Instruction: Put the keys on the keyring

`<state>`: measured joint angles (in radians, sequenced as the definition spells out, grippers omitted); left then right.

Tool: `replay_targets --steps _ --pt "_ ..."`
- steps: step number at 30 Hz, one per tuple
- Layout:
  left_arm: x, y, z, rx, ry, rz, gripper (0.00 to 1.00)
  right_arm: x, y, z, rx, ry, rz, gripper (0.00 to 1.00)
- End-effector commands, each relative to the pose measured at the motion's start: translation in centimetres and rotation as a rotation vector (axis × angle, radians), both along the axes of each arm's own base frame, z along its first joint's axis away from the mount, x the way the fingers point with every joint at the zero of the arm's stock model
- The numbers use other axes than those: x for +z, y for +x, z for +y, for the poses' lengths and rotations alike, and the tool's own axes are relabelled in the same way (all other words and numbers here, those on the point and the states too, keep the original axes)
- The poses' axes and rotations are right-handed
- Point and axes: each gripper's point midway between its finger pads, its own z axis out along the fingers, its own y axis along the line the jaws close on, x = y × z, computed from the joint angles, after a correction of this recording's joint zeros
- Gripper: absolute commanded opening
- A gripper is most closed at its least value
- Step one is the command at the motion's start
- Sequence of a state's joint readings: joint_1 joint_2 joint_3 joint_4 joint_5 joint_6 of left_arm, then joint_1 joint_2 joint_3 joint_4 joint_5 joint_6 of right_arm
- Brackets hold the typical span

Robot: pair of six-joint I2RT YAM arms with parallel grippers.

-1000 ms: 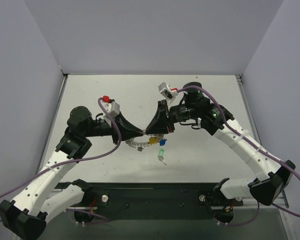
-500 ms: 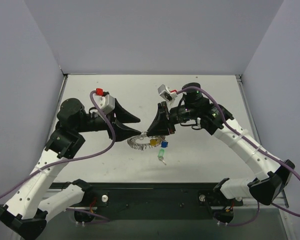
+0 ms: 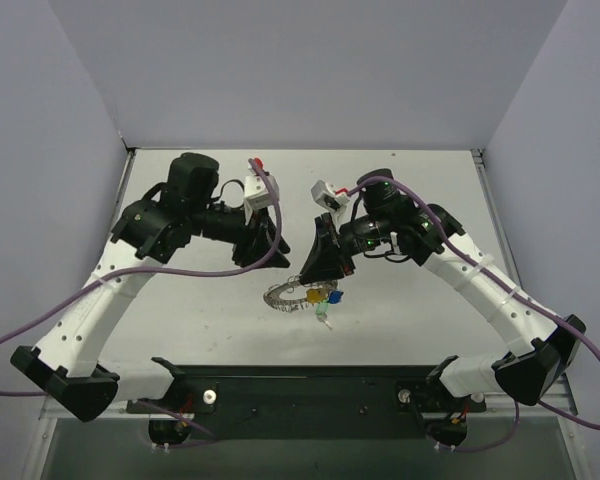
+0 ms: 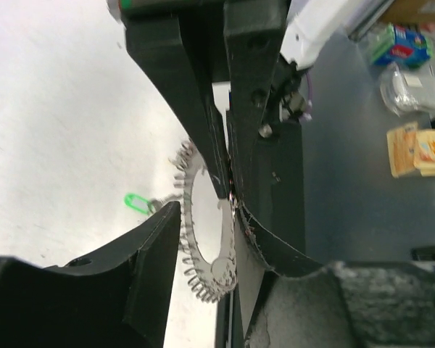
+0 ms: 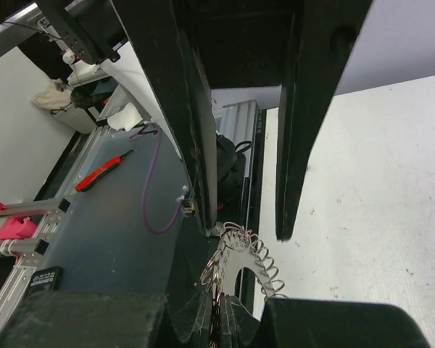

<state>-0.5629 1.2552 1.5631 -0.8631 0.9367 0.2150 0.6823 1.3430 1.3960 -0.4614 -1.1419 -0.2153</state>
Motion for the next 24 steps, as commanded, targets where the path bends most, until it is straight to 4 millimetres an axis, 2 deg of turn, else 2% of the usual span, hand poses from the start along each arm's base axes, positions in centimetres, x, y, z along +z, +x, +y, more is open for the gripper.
replay_targets --steps 1,5,10,17,21,22,24 --pt "-1.3 -2.1 0.3 -0.079 0.096 0.034 0.44 2.5 -1.2 -0.1 0.078 0.080 -0.075 0.00" --pt "-2.1 -3.0 -0.4 -0.129 0.130 0.052 0.37 2.4 -1.3 -0.2 0.078 0.079 -0.077 0.00" --pt "-2.6 -3.8 -1.1 -0.163 0.147 0.064 0.34 2.3 -1.3 -0.2 0.078 0.076 -0.079 0.00" --pt "-3.4 -3.5 -1.4 -0.154 0.182 0.065 0.27 2.3 -1.2 -0.2 0.071 0.075 -0.087 0.00" --pt "-3.5 -3.2 -1.4 -0.144 0.187 0.055 0.13 2.4 -1.2 -0.2 0.068 0.076 -0.095 0.00" --pt "-3.4 -3.1 -1.5 -0.141 0.186 0.053 0.04 2.4 -1.2 -0.2 0.069 0.076 -0.096 0.00" --pt "-3.4 -3.0 -1.5 -0.134 0.186 0.047 0.00 2.4 -1.1 -0.3 0.064 0.076 -0.098 0.00"
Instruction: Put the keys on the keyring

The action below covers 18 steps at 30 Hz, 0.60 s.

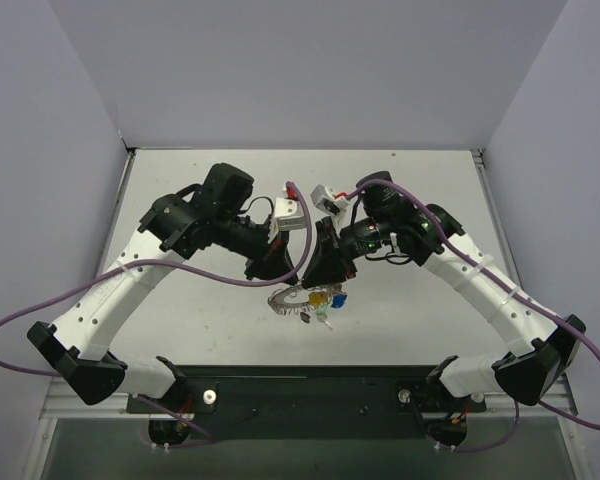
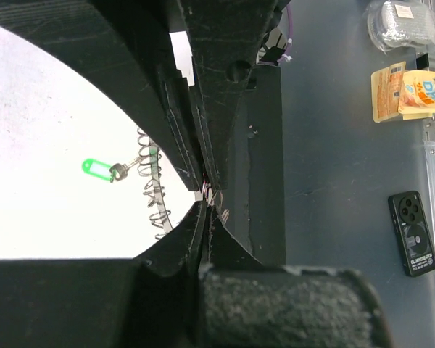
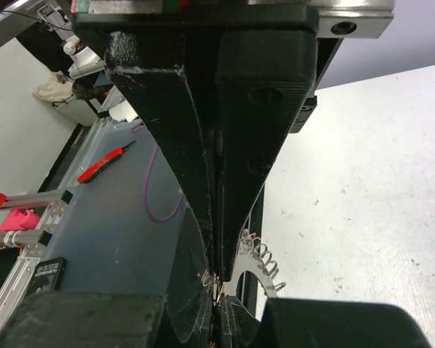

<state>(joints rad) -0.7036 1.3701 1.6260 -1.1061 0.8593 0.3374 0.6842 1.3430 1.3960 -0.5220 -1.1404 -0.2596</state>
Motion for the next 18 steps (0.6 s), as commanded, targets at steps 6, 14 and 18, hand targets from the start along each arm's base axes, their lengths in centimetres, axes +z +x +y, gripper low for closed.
replay_targets --steps 6,14,18 --pt "1.5 0.6 -0.3 0.024 -0.051 -0.087 0.00 3.2 -0.6 0.1 0.045 0.105 -0.110 0.00" --pt "3.2 1.4 0.3 0.147 -0.162 -0.186 0.00 3.4 -0.7 -0.2 0.037 0.111 -0.130 0.00" --pt "3.9 2.1 0.7 0.205 -0.206 -0.223 0.00 3.7 -0.9 -0.4 0.042 0.121 -0.139 0.00"
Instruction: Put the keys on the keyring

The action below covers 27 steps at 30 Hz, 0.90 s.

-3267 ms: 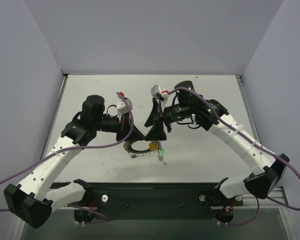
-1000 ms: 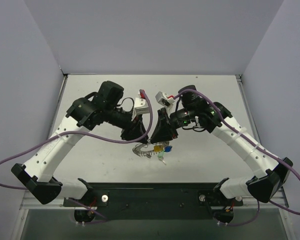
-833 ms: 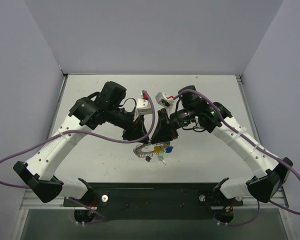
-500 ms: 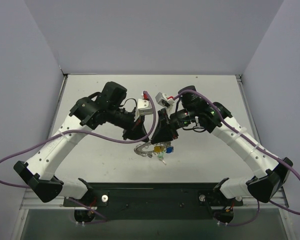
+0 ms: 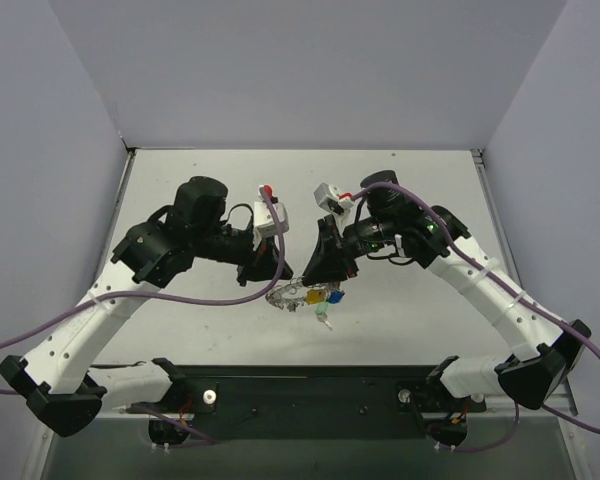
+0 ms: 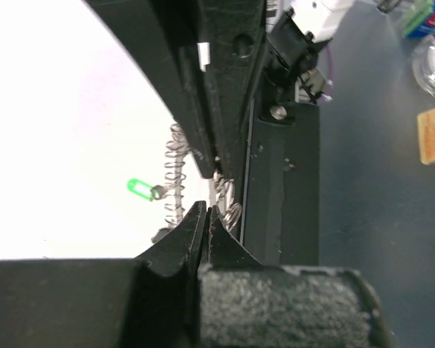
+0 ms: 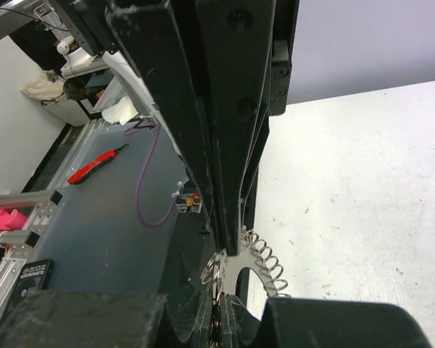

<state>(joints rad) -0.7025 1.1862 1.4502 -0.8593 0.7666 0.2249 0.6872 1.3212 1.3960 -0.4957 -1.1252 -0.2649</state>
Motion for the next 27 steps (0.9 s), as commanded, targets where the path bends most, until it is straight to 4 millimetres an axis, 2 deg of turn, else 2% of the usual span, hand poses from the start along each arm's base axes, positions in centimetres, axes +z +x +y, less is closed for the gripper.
replay_targets --steps 1,5,9,10,11,13,15,19,21,27 --pt "2.5 1.8 0.1 0.095 -0.100 -0.094 0.00 2.8 -1.1 -0.4 0.052 0.095 -0.092 0.00" --pt "2.7 2.1 0.5 0.125 -0.134 -0.095 0.00 3.0 -1.3 -0.5 0.056 0.103 -0.102 0.00" --pt "2.7 1.6 0.3 0.079 -0.140 -0.058 0.00 3.1 -1.3 -0.5 0.057 0.105 -0.103 0.00" --pt "2.7 1.5 0.2 0.065 -0.142 -0.052 0.05 3.2 -1.4 -0.5 0.060 0.108 -0.104 0.00" --pt "2.7 0.9 0.1 0.031 -0.144 -0.032 0.24 3.1 -1.4 -0.4 0.061 0.108 -0.103 0.00" --pt "2.9 0.8 -0.1 0.010 -0.147 -0.021 0.39 3.0 -1.4 -0.5 0.061 0.105 -0.100 0.00" --pt "3.2 0.5 -0.3 -0.023 -0.150 -0.008 0.47 2.9 -1.4 -0.4 0.061 0.102 -0.099 0.00" --pt "3.0 0.0 -0.5 -0.079 -0.123 0.027 0.49 2.8 -1.3 -0.4 0.056 0.099 -0.103 0.00" --pt "2.3 -0.1 -0.6 -0.096 -0.095 0.069 0.49 2.7 -1.2 -0.4 0.055 0.097 -0.101 0.00" --pt "1.1 -0.6 -0.7 -0.139 -0.050 0.112 0.45 2.5 -0.9 -0.4 0.039 0.088 -0.109 0.00"
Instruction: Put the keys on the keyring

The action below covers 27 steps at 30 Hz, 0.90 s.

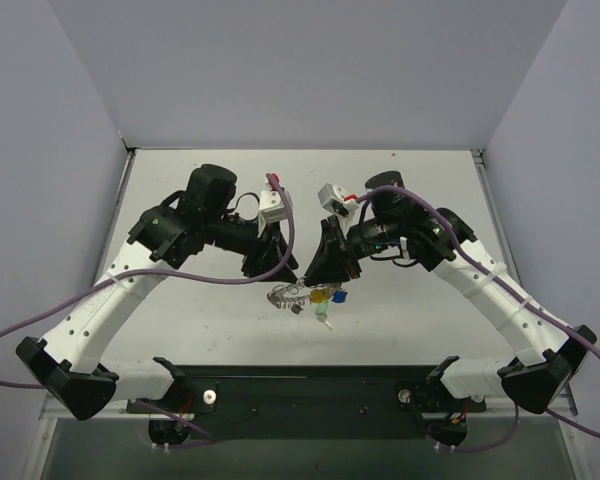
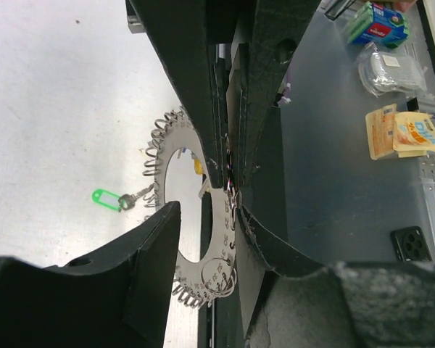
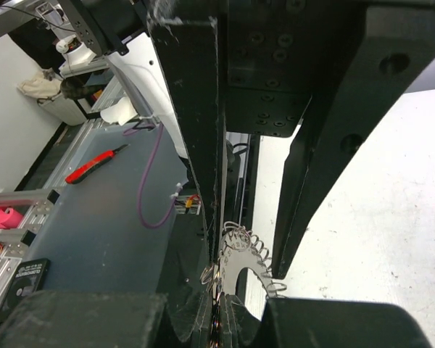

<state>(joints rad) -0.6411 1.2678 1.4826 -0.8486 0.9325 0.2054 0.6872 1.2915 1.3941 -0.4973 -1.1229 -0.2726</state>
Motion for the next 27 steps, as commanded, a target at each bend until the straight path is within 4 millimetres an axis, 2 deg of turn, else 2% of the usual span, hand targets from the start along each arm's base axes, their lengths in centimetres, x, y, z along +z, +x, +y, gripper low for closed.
replay_targets --steps 1,6,10,11,16,17,18,19,27 --pt "0.6 -1.4 0.2 -0.079 0.000 0.003 0.45 1.8 -0.5 -0.1 0.039 0.072 -0.084 0.00" --pt "0.4 -1.6 0.2 -0.093 0.009 0.014 0.42 1.8 -0.4 0.0 0.035 0.070 -0.085 0.00" --pt "0.1 -1.7 -0.2 -0.106 0.019 0.021 0.29 1.8 -0.4 -0.1 0.034 0.070 -0.087 0.00" --pt "-0.1 -1.7 -0.3 -0.111 0.024 0.026 0.22 1.7 -0.3 0.0 0.033 0.069 -0.087 0.00" --pt "-0.2 -2.0 -0.9 -0.127 0.038 0.020 0.20 1.7 -0.2 0.0 0.025 0.064 -0.089 0.00" --pt "-0.3 -2.0 -1.0 -0.129 0.041 0.022 0.18 1.6 -0.2 0.0 0.025 0.064 -0.089 0.00" --pt "-0.2 -2.0 -1.0 -0.129 0.041 0.021 0.05 1.6 -0.2 0.0 0.024 0.063 -0.089 0.00" --pt "-0.3 -1.9 -1.0 -0.124 0.046 0.018 0.00 1.6 -0.1 -0.1 0.021 0.062 -0.091 0.00" --pt "-0.1 -1.0 -0.5 -0.033 0.050 -0.038 0.00 1.5 -0.1 -0.2 0.013 0.060 -0.100 0.00"
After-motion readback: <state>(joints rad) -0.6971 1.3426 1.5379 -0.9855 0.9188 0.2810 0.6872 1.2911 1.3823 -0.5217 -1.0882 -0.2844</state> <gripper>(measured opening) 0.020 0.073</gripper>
